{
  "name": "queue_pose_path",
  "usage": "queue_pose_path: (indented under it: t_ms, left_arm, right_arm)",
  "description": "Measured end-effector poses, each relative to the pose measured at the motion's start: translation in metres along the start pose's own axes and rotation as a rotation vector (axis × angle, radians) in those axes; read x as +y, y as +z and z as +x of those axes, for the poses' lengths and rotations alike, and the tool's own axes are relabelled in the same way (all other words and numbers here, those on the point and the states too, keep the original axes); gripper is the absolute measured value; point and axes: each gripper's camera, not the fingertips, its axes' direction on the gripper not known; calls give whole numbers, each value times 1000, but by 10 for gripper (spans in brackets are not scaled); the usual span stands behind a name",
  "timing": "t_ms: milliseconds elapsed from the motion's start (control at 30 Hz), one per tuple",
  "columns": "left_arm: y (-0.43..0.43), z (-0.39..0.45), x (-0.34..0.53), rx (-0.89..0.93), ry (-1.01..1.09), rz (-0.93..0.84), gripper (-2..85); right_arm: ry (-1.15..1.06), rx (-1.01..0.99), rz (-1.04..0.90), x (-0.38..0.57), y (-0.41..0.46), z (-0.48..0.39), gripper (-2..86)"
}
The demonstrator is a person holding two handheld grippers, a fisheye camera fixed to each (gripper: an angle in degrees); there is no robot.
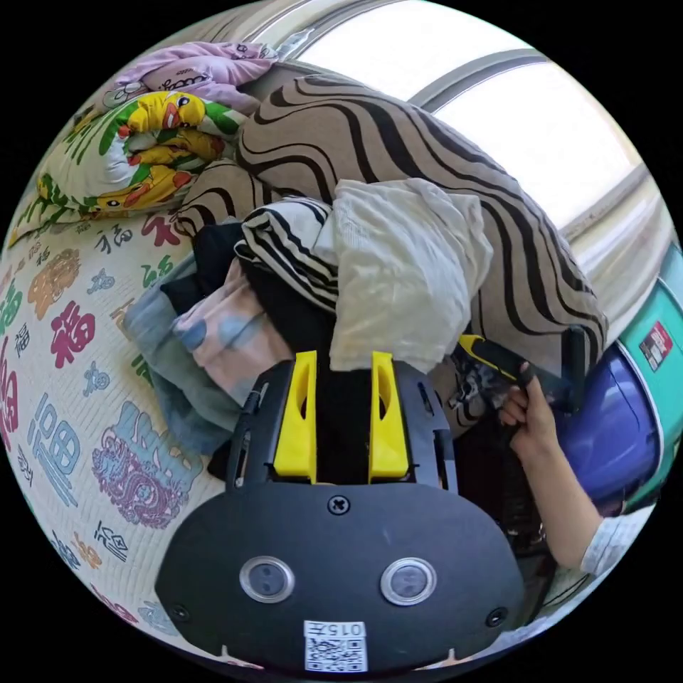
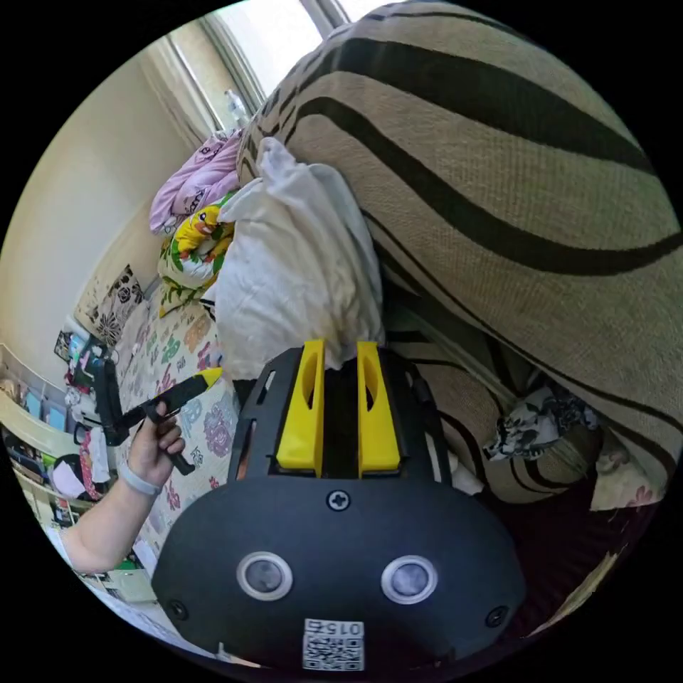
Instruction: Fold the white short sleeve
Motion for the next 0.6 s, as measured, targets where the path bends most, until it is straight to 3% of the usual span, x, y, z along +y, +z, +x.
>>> queue_pose_path:
  t_ms: [233,467,600]
  left_arm:
    - [-30,21,-7,64,70,88,20]
    - [-170,23,43,174,157,330,7]
    - [-276,16,90,100,214,374,4]
  right_arm:
    - [-71,-116,7,-15,-35,29,-6]
    - [-245,-322,196,-13,-123,-15,-7]
    - [-365,-532,253,-7,-153,-73,-6]
